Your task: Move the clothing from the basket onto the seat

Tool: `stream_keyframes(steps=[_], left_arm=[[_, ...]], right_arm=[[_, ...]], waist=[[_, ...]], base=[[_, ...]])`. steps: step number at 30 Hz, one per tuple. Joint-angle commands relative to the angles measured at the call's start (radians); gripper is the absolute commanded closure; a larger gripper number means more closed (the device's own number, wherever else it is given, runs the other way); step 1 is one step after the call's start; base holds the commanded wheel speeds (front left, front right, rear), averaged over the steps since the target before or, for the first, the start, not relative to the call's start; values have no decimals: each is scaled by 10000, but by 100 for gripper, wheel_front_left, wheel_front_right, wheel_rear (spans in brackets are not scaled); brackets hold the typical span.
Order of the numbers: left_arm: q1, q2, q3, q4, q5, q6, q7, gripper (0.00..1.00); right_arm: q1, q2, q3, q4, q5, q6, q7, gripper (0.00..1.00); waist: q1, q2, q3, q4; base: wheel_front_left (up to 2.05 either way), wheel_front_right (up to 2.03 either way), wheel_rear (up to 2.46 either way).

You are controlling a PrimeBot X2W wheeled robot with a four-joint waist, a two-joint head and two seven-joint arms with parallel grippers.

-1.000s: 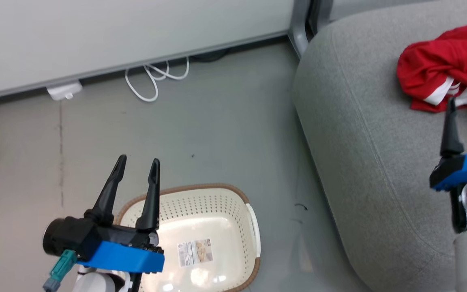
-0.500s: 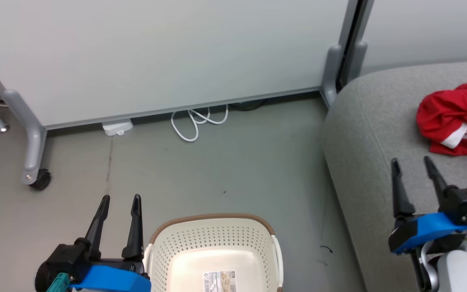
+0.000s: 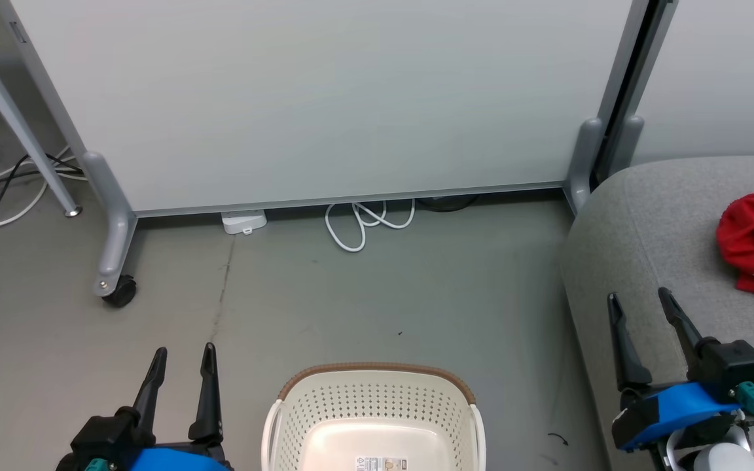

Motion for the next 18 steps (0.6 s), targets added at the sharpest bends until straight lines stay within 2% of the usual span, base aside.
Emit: stream_keyframes(steps=[1,18], left_arm=[[101,7,75,66,31,6,-47,0],[153,-63,218,239,11,-13,-47,0]], right_arm=[[211,5,50,-84,78,1,-15,0],[417,6,172,-150,437,3,42,0]], waist=[[2,-1,-26,59],[2,-1,-45,74]], base=[[0,0,0],[0,0,0]])
